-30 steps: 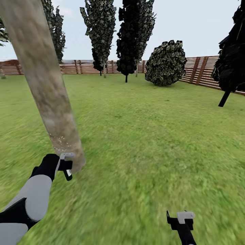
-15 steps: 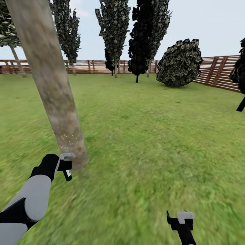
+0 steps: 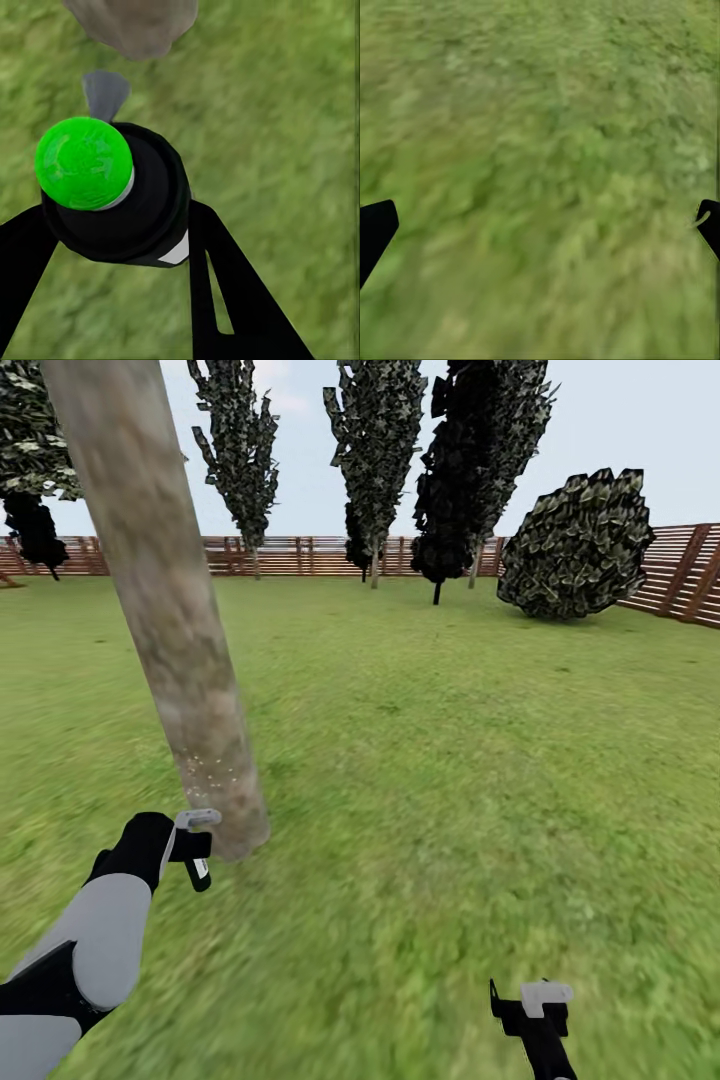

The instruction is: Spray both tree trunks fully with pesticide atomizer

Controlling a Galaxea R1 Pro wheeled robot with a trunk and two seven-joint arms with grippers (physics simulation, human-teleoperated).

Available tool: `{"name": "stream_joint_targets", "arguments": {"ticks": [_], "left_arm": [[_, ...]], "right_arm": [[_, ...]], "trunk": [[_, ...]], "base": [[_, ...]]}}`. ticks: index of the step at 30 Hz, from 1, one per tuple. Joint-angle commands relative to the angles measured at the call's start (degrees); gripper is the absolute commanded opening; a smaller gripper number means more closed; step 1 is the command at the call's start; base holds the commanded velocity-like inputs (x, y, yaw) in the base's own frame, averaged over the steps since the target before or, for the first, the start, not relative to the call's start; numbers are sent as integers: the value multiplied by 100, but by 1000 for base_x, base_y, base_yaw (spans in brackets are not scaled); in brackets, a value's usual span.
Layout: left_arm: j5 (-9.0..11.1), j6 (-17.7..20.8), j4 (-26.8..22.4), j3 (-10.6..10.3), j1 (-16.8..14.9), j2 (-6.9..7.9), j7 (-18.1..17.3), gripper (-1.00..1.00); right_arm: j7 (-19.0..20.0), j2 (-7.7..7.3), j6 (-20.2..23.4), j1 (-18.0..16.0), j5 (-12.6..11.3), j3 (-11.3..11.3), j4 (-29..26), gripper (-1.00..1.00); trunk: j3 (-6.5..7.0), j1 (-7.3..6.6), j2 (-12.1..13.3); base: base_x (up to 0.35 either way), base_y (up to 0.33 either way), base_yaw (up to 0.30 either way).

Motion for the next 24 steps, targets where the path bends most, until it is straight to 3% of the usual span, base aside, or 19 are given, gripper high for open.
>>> {"name": "stream_joint_targets", "arguments": {"ticks": [1,12,18,23,24], "left_arm": [[-60,14,-9,35,-7,-5,-46,-100],[-60,14,-9,35,-7,-1,-42,-100],[-61,23,-8,48,-14,-7,-31,-100],[-60,63,-7,27,-102,-132,-26,-100],[-60,67,-13,38,-105,-82,-31,-100]], "right_arm": [[-35,0,-17,-6,61,-24,11,100],[-35,0,-17,-6,61,-22,11,100],[-35,0,-17,-6,61,-22,11,100],[-35,0,-17,-6,61,-22,11,100],[-35,0,-17,-6,61,-22,11,100]], "trunk": [[-5,-1,-2],[-5,-1,-2],[-5,-1,-2],[-5,-1,-2],[-5,-1,-2]], "base": [[21,-271,5],[2,-276,26],[57,-276,248],[147,-270,277],[159,-265,278]]}}
